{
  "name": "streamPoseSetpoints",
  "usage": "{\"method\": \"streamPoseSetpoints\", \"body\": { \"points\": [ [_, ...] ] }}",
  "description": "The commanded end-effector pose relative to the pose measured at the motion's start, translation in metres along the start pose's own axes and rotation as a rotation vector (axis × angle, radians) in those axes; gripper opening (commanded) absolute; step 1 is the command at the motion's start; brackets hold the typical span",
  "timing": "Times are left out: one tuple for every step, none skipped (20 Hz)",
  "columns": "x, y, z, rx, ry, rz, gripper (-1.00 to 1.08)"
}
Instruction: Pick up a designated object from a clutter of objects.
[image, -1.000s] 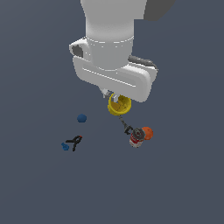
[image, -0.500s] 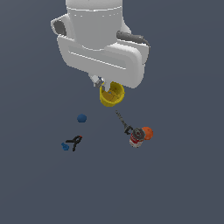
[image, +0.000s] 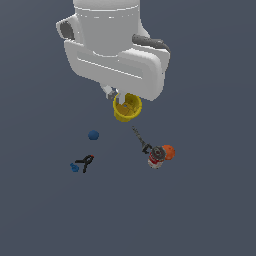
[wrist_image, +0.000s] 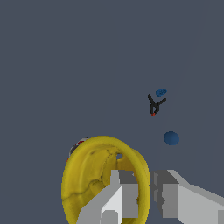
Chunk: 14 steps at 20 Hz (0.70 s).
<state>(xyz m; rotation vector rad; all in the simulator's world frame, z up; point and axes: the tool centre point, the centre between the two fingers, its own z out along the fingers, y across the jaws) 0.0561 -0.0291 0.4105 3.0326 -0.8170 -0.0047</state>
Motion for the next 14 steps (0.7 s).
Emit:
{"method": "streamPoseSetpoints", "body": {
  "points": [
    [0.002,0.002,-0.005,0.001,0.002,0.000,-1.00],
    [0.003,0.003,-0.007,0.001,0.002,0.000,-1.00],
    [0.004,0.005,-0.010,0.001,0.002,0.000,-1.00],
    [0.006,0.006,-0.014,0.001,0.002,0.000,-1.00],
    [0.007,0.008,-0.017,0.001,0.002,0.000,-1.00],
    [0.009,0.010,-0.021,0.001,0.002,0.000,-1.00],
    [0.010,0.012,-0.024,0.001,0.002,0.000,-1.00],
    [0.012,0.013,-0.027,0.001,0.002,0.000,-1.00],
    [0.013,0.014,-0.029,0.001,0.002,0.000,-1.00],
    [0.014,0.014,-0.030,0.001,0.002,0.000,-1.00],
    [0.014,0.015,-0.031,0.001,0.002,0.000,-1.00],
    [0.015,0.015,-0.032,0.001,0.002,0.000,-1.00],
    [0.015,0.015,-0.033,0.001,0.002,0.000,-1.00],
    [0.015,0.015,-0.033,0.001,0.002,0.000,-1.00]
  ]
}}
